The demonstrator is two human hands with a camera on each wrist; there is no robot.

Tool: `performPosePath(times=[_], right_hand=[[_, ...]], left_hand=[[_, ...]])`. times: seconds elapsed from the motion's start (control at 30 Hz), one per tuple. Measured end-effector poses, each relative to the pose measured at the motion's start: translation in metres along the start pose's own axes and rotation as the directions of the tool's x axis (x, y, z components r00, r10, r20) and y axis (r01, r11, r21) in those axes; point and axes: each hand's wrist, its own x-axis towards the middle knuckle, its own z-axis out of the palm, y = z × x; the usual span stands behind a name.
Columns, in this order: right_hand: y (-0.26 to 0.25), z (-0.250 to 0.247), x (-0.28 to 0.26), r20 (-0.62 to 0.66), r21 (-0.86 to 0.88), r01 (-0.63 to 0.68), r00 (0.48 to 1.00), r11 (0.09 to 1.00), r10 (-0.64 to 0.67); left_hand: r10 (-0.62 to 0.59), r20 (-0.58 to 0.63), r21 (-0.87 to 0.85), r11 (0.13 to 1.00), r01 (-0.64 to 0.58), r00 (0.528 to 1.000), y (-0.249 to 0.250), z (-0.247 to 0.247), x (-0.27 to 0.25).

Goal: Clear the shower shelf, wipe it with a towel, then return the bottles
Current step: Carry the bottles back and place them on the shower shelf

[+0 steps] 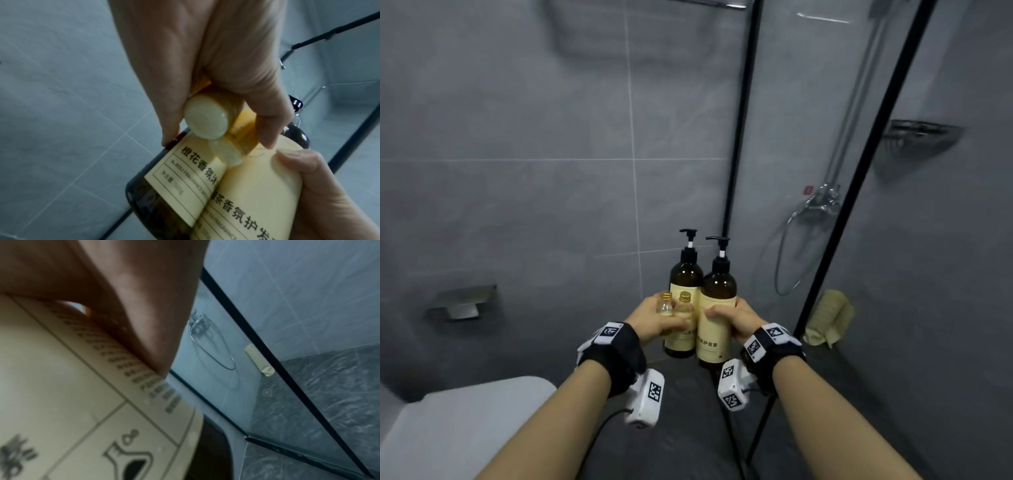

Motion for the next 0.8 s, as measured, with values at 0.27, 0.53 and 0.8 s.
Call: performPosePath(times=[0.27, 0.53, 0.8], right_hand=[[-0.023, -0.058, -0.035, -0.264, 0.069, 0.122, 0.959, 0.990, -0.099], [-0.042, -0.155, -0.144, -0.532, 0.003, 0.204, 0.829, 0.979, -0.172], [-0.060, -0.253, -0.239, -0.692, -0.045, 0.254, 0.690, 0.966, -0.213]], left_hand=[[0.099, 0.241, -0.011, 0.995, -0.099, 0.965, 0.035, 0.056, 0.043], [0.186, 0.561, -0.090, 0.982, -0.164, 0.806, 0.066, 0.191, 0.051], [0.237, 0.737, -0.154, 0.971, -0.184, 0.633, 0.097, 0.331, 0.056]])
